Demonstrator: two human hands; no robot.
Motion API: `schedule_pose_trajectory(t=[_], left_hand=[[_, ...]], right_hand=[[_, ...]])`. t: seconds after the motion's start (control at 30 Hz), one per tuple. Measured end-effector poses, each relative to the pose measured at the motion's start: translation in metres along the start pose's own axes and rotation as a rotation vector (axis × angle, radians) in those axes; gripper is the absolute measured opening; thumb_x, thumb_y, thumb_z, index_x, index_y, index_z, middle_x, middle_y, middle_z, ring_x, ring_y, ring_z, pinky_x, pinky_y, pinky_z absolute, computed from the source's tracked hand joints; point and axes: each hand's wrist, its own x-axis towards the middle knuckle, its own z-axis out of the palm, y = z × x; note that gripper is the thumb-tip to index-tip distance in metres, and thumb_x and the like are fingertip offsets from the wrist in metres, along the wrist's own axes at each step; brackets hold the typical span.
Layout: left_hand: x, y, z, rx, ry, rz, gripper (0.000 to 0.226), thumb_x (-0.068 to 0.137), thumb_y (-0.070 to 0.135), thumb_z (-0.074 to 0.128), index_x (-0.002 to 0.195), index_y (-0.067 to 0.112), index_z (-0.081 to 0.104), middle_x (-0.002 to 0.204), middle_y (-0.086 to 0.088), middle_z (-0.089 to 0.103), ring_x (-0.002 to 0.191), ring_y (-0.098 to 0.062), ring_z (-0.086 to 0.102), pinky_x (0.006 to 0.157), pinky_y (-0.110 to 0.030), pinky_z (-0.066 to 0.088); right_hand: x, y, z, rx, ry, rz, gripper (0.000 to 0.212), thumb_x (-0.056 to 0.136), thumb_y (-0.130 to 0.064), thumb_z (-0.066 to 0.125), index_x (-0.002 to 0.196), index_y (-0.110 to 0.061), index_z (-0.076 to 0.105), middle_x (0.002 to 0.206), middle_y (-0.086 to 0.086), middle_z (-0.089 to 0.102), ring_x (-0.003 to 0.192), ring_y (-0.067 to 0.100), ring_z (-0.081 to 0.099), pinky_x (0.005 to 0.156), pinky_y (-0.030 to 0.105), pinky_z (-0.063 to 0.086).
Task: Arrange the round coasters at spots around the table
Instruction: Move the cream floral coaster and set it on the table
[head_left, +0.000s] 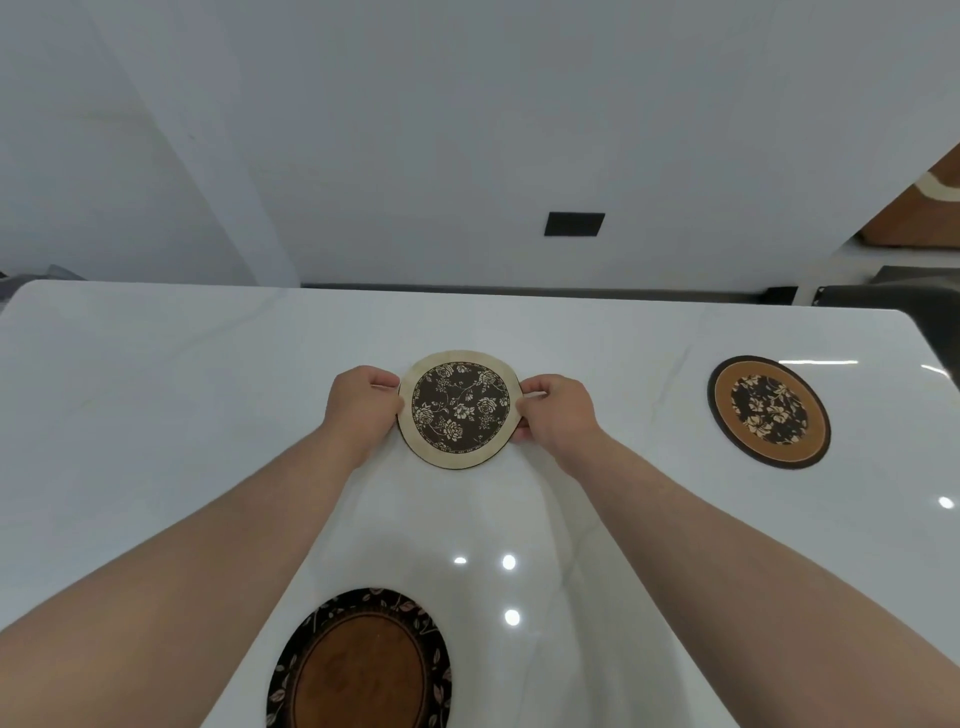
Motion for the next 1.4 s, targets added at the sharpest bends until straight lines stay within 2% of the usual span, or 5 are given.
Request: schedule_pose_trajectory(t=[0.23,0.5,0.73,1.0,1.4], left_hand=[[0.002,-0.007,-0.002,-0.004,-0.019,0.099,0.022,0.080,-0.007,0.055,0.092,0.010,0.061,0.079,-0.006,0.058,0.065,-0.022,0.056,0.058,-0.029,0.051],[0.009,-0.010,-0.010,0.057,0.001,0.095,0.022,0.070,0.001,0.059,0.081,0.019,0.063,0.082,-0.004,0.066,0.074,-0.025,0.063,0.083,-0.047,0.057],[0.002,-0.017,-0.016,0.371,-0.166,0.338,0.014,0.071,0.008,0.062,0.083,0.015,0.061,0.077,0.000,0.050,0.070,-0.016,0.045,0.075,-0.030,0.041],[0.001,-0.014,-0.020,0.820,-0.235,0.468,0.063,0.055,0.058,0.077,0.107,0.031,0.053,0.107,0.005,0.037,0.104,-0.015,0.029,0.090,-0.033,0.037],[-0.002,-0.011,-0.017,0.807,-0.196,0.451,0.096,0.048,0.054,0.083,0.132,0.027,0.045,0.110,0.007,0.033,0.118,-0.021,0.035,0.098,-0.034,0.036]], right_hand=[[0.003,0.001,0.005,-0.025,0.009,-0.011,0.023,0.082,0.008,0.048,0.083,-0.008,0.064,0.083,0.015,0.069,0.061,0.025,0.066,0.063,0.041,0.063],[0.002,0.001,0.011,-0.053,0.005,-0.080,0.025,0.083,0.006,0.047,0.082,-0.013,0.063,0.088,0.018,0.071,0.064,0.028,0.068,0.067,0.046,0.063],[0.011,0.009,0.004,-0.577,-0.018,-0.302,0.010,0.083,-0.015,0.053,0.074,-0.012,0.058,0.069,0.002,0.060,0.067,0.030,0.061,0.062,0.036,0.052],[0.007,0.009,-0.009,-0.935,-0.205,-0.419,0.086,0.063,-0.054,0.079,0.133,-0.023,0.041,0.117,0.002,0.036,0.112,0.026,0.040,0.097,0.036,0.039],[0.014,0.007,-0.009,-0.925,-0.240,-0.416,0.085,0.056,-0.054,0.083,0.127,-0.027,0.044,0.113,-0.001,0.034,0.114,0.026,0.042,0.100,0.037,0.041]])
